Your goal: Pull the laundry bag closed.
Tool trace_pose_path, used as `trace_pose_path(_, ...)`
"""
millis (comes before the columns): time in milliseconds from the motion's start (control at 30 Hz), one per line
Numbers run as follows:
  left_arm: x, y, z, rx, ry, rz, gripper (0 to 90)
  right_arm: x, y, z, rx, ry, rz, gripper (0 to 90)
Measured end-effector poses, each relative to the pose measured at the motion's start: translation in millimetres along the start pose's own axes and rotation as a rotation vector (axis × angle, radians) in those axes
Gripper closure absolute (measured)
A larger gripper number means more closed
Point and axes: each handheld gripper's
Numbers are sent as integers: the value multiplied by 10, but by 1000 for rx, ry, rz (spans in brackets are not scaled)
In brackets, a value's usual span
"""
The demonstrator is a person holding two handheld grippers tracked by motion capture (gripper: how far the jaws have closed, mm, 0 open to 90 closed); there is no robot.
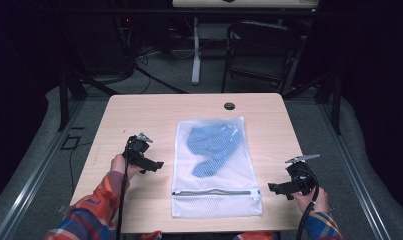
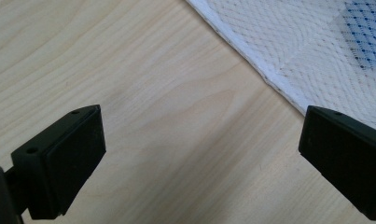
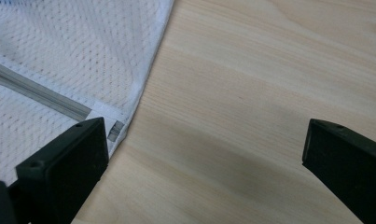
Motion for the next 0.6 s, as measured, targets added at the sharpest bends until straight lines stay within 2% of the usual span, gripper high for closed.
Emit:
trace_pose_path(267,-19,-10,-66,20,28,10,27,-15,-62,117,-44,-13,-6,15)
trace_pose_path(400,-20,-22,-121,39,38,14,31,-7,-121,226,-81,-28,0,23)
trace_pose_path(433,-25,-27,-142,42,47,13,33,6,-155,295,-97,-39,0,26)
trace_pose_path(467,-25,-27,-142,42,47,13,33,6,-155,295,-97,-39,0,26)
trace_pose_path(500,-27,-28,-158,42,44,10,33,19,-192,376,-109,-49,6,30)
trace_pose_path(533,-29,-30,-167,42,53,10,33,19,-192,376,-109,-49,6,30)
trace_pose_path(600,-38,-41,-190,41,54,8,33,27,-228,464,-123,-65,-6,36)
Point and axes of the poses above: each handheld gripper's, and its own axes: x roughly forward along the jaws, y roughly out of its underside, z roughly to its left, and after that the axes turned 8 degrees about -x, right-handed
